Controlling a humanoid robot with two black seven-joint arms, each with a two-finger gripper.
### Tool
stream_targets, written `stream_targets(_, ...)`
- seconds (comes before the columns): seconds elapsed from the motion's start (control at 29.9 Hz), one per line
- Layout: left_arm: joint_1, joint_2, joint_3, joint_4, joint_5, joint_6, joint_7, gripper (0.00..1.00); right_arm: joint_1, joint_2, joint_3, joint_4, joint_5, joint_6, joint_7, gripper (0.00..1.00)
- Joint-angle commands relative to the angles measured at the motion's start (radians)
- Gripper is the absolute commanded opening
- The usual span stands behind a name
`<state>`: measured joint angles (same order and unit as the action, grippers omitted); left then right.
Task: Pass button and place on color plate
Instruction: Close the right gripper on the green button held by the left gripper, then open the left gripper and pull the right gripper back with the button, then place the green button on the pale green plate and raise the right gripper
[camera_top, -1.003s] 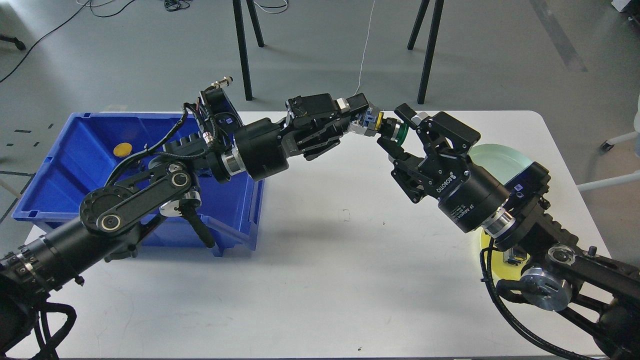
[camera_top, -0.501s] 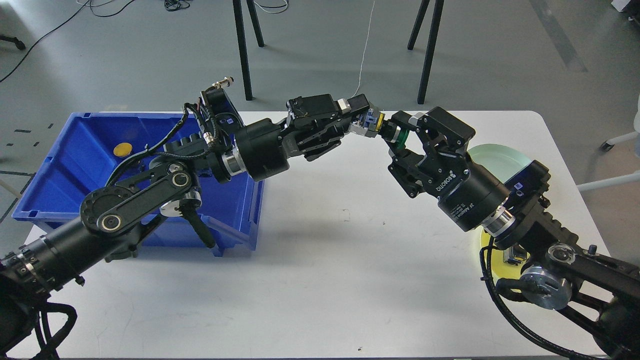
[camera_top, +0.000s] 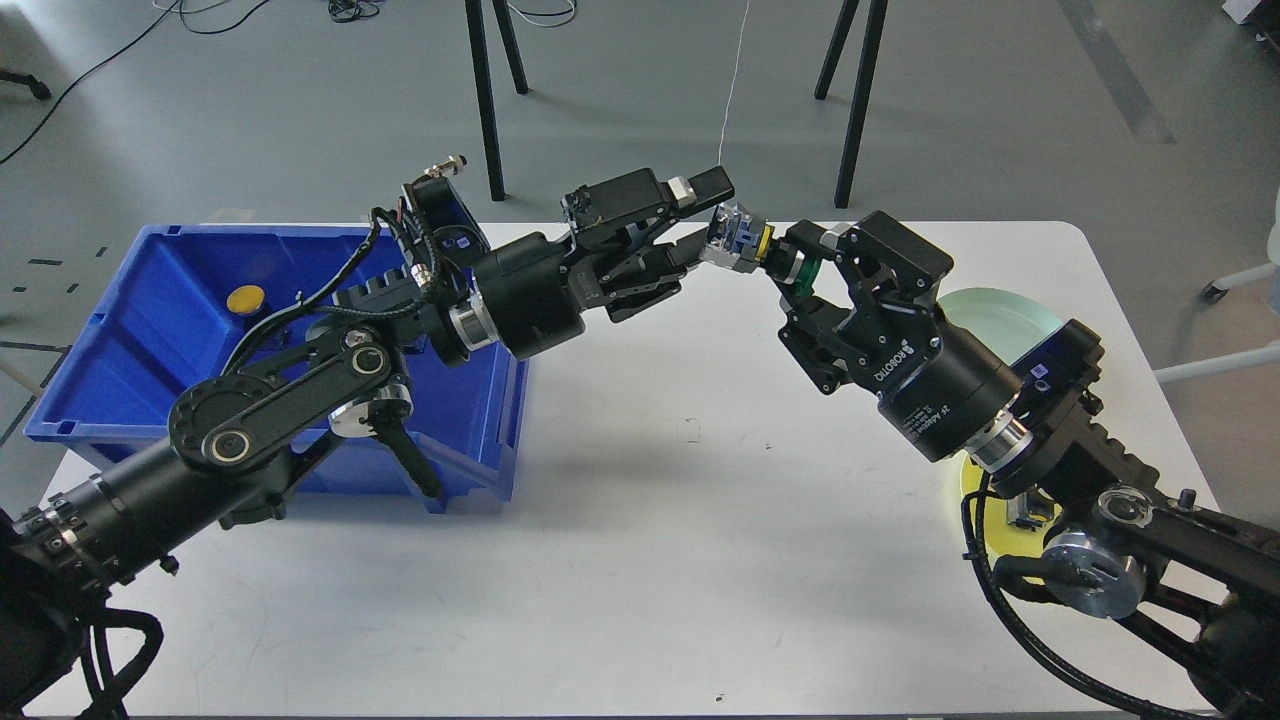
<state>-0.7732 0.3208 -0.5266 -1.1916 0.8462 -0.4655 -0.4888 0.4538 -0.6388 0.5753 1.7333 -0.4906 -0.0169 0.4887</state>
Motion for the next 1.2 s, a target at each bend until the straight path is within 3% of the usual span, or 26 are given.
stream_targets(0.0, -0.001, 0.000, 0.000, 0.000, -0.001, -0.001, 0.000, 0.82, -0.001, -0.007, 0.003, 0.000, 0.000, 0.000, 0.000, 0.06)
stream_targets(0.27, 0.000, 0.001, 0.000, 0.000, -0.010, -0.001, 0.000, 0.83, -0.066, -0.108, 0.150, -0.058, -0.002, -0.009, 0.000, 0.06)
stream_targets(0.47, 0.000, 0.003, 0.002, 0.000, -0.029, -0.001, 0.000, 0.84, -0.055, -0.125, 0.146, -0.412, -0.029, -0.017, 0.000, 0.04)
stream_targets(0.57, 0.000, 0.003, 0.000, 0.000, -0.030, -0.001, 0.000, 0.84, -0.038, -0.085, 0.129, -0.608, -0.094, -0.050, 0.000, 0.04)
stream_targets(0.77, 0.000, 0.003, 0.002, 0.000, -0.045, -0.001, 0.000, 0.84, 0.011, 0.030, 0.016, -0.839, -0.256, -0.173, 0.000, 0.05)
stream_targets(0.97, 0.000, 0.003, 0.000, 0.000, -0.047, -0.001, 0.000, 0.84, 0.063, 0.100, -0.110, -0.975, -0.255, -0.277, 0.000, 0.05)
stream_targets(1.17, 0.000, 0.003, 0.002, 0.001, -0.047, -0.001, 0.000, 0.84, 0.072, 0.119, -0.118, -0.994, -0.249, -0.287, 0.000, 0.10)
